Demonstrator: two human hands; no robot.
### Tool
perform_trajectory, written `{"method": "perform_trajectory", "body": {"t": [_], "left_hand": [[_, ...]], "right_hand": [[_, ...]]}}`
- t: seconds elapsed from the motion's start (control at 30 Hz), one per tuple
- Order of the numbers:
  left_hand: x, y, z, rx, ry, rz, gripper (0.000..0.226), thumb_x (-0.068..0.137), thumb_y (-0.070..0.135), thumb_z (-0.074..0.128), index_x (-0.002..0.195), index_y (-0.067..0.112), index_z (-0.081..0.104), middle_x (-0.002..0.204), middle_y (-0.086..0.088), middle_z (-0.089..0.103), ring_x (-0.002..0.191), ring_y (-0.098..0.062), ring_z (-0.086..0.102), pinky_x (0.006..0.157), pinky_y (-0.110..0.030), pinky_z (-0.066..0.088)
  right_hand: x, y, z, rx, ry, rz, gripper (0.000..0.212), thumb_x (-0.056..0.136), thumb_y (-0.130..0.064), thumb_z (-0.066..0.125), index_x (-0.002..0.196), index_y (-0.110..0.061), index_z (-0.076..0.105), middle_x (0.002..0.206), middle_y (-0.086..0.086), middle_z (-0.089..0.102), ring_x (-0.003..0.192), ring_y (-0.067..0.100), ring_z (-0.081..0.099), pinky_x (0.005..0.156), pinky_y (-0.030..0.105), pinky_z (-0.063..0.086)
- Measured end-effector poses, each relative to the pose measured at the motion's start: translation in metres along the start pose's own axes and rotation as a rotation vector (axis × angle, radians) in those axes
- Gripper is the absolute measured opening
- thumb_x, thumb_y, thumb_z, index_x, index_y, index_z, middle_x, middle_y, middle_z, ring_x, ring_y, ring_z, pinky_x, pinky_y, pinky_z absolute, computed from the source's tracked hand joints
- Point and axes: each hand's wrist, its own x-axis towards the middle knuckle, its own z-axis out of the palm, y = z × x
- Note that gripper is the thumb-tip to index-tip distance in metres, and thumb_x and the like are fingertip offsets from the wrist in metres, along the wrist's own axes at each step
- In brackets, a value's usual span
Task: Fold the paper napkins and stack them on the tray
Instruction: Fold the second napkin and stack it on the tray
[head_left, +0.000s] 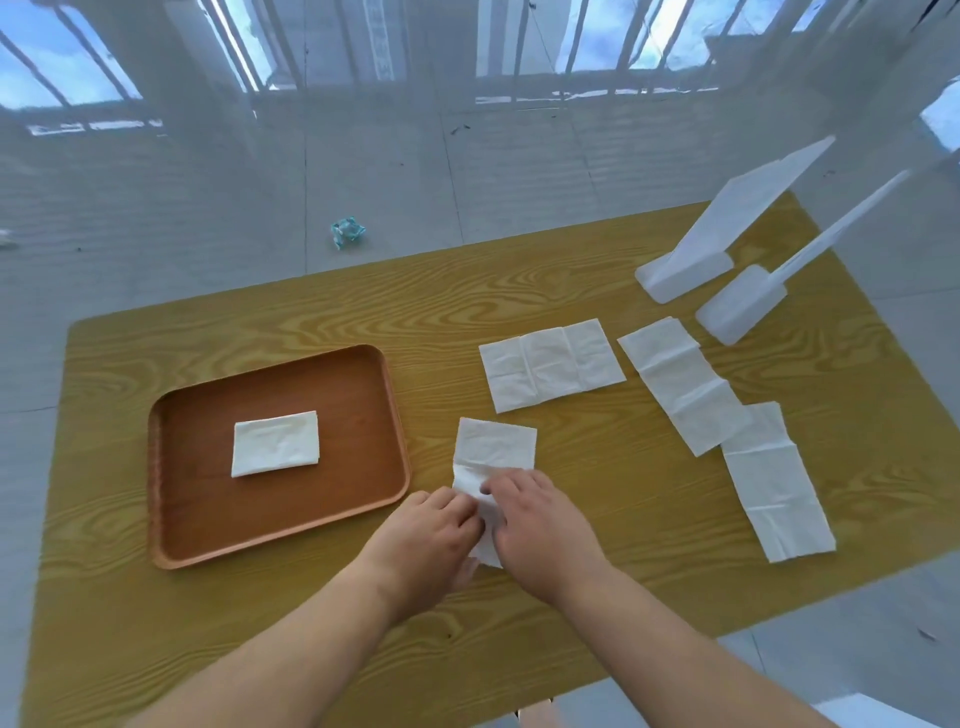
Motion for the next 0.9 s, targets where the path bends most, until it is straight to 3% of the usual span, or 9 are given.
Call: {"method": "perform_trajectory", "body": {"t": [0.13, 0.3, 0.37, 0.47, 0.57, 0.63, 0.73, 0.8, 0.9], "left_hand": [[0.001, 0.002, -0.004, -0.031, 0.001, -0.062, 0.015, 0.082, 0.036, 0.063, 0.085, 0.023, 0.065, 0.083, 0.003, 0.061, 0.075, -0.021, 0.057, 0.062, -0.035, 0.048], [0.009, 0.004, -0.02, -0.319, -0.015, -0.298, 0.027, 0.089, 0.046, 0.047, 0.089, 0.025, 0.063, 0.088, 0.007, 0.063, 0.085, -0.017, 0.057, 0.076, -0.036, 0.048], [0.009, 0.004, -0.026, -0.395, 0.031, -0.339, 0.027, 0.087, 0.05, 0.047, 0.087, 0.026, 0.061, 0.086, 0.011, 0.061, 0.084, -0.014, 0.055, 0.077, -0.034, 0.048], [0.006, 0.001, -0.032, -0.386, 0.104, -0.347, 0.036, 0.083, 0.058, 0.052, 0.102, 0.029, 0.056, 0.101, 0.013, 0.057, 0.095, -0.011, 0.051, 0.083, -0.031, 0.045], [0.003, -0.003, -0.032, -0.279, 0.238, -0.333, 0.046, 0.081, 0.06, 0.062, 0.107, 0.024, 0.051, 0.105, 0.008, 0.052, 0.091, -0.015, 0.047, 0.08, -0.031, 0.042], [0.003, -0.004, -0.03, -0.218, 0.255, -0.29, 0.042, 0.082, 0.057, 0.063, 0.103, 0.022, 0.051, 0.101, 0.005, 0.052, 0.087, -0.018, 0.047, 0.077, -0.033, 0.045], [0.004, -0.003, -0.023, -0.091, 0.157, -0.206, 0.038, 0.082, 0.054, 0.063, 0.1, 0.021, 0.057, 0.099, 0.002, 0.058, 0.087, -0.022, 0.053, 0.073, -0.037, 0.05], [0.006, -0.001, -0.017, -0.001, 0.062, -0.17, 0.04, 0.081, 0.052, 0.063, 0.104, 0.019, 0.061, 0.103, -0.001, 0.061, 0.088, -0.024, 0.056, 0.072, -0.039, 0.052], [0.011, 0.0, -0.011, 0.066, 0.009, -0.162, 0.033, 0.084, 0.046, 0.064, 0.1, 0.017, 0.063, 0.1, -0.003, 0.062, 0.086, -0.025, 0.057, 0.07, -0.04, 0.051]], "right_hand": [[-0.011, 0.003, -0.002, -0.126, 0.016, -0.149, 0.041, 0.09, -0.04, 0.051, 0.127, -0.022, 0.057, 0.122, -0.002, 0.06, 0.115, 0.021, 0.052, 0.099, 0.039, 0.048], [-0.027, 0.014, 0.002, -0.252, -0.096, -0.123, 0.068, 0.08, -0.06, 0.055, 0.138, -0.026, 0.044, 0.124, -0.003, 0.052, 0.112, 0.022, 0.048, 0.1, 0.039, 0.045], [-0.025, 0.016, 0.0, -0.279, -0.082, -0.133, 0.056, 0.086, -0.054, 0.055, 0.133, -0.025, 0.047, 0.121, -0.002, 0.054, 0.11, 0.022, 0.049, 0.099, 0.04, 0.046], [-0.017, 0.013, -0.004, -0.181, -0.004, -0.119, 0.018, 0.094, -0.037, 0.053, 0.099, -0.023, 0.061, 0.095, -0.005, 0.061, 0.088, 0.018, 0.051, 0.082, 0.038, 0.049], [-0.01, 0.014, -0.009, 0.044, 0.037, 0.064, 0.022, 0.098, -0.037, 0.05, 0.084, -0.023, 0.059, 0.083, -0.01, 0.057, 0.083, 0.014, 0.05, 0.075, 0.033, 0.046], [-0.007, 0.018, -0.011, 0.086, 0.089, 0.134, 0.019, 0.099, -0.041, 0.05, 0.099, -0.025, 0.062, 0.094, -0.011, 0.059, 0.093, 0.013, 0.052, 0.082, 0.03, 0.047], [-0.006, 0.024, -0.015, 0.054, 0.239, 0.169, 0.035, 0.097, -0.041, 0.056, 0.127, -0.022, 0.057, 0.116, -0.008, 0.058, 0.109, 0.014, 0.05, 0.096, 0.032, 0.046], [-0.008, 0.027, -0.016, 0.016, 0.271, 0.124, 0.034, 0.095, -0.038, 0.059, 0.124, -0.021, 0.059, 0.114, -0.007, 0.059, 0.106, 0.015, 0.052, 0.094, 0.031, 0.047], [-0.014, 0.03, -0.013, -0.118, 0.151, 0.008, 0.027, 0.095, -0.04, 0.053, 0.115, -0.024, 0.062, 0.106, -0.008, 0.061, 0.097, 0.014, 0.053, 0.089, 0.032, 0.05]]}}
